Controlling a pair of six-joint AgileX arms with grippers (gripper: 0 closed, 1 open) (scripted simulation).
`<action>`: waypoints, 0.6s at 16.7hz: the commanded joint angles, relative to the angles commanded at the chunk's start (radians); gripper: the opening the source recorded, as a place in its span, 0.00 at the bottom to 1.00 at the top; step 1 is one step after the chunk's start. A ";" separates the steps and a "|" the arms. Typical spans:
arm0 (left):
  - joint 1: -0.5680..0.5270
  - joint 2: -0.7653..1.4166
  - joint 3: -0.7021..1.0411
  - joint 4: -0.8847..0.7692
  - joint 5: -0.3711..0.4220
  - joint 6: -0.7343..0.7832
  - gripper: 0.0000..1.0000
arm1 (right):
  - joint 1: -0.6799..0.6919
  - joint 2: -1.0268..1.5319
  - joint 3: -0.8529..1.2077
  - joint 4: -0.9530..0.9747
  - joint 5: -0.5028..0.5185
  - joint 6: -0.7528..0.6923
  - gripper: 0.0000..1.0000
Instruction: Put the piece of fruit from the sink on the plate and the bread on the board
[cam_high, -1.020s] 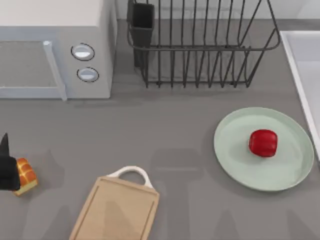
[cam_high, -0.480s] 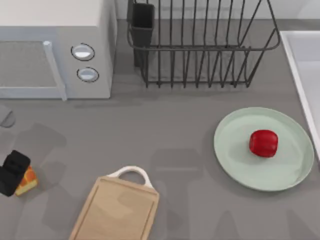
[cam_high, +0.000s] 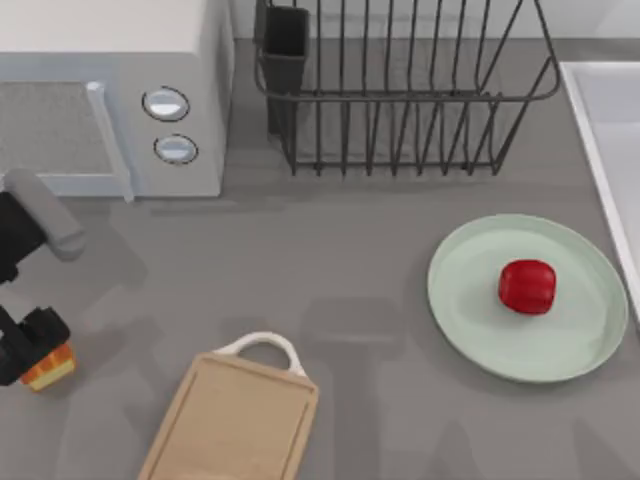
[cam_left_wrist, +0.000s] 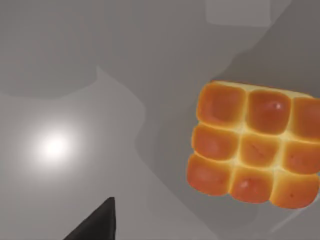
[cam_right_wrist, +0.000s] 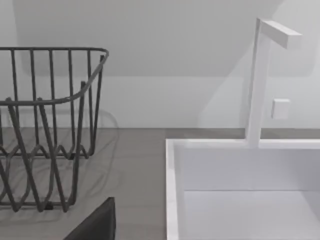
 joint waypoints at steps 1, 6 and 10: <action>-0.002 0.048 0.030 -0.028 0.000 0.026 1.00 | 0.000 0.000 0.000 0.000 0.000 0.000 1.00; -0.007 0.187 0.119 -0.109 0.000 0.103 1.00 | 0.000 0.000 0.000 0.000 0.000 0.000 1.00; -0.007 0.193 0.121 -0.111 0.000 0.105 1.00 | 0.000 0.000 0.000 0.000 0.000 0.000 1.00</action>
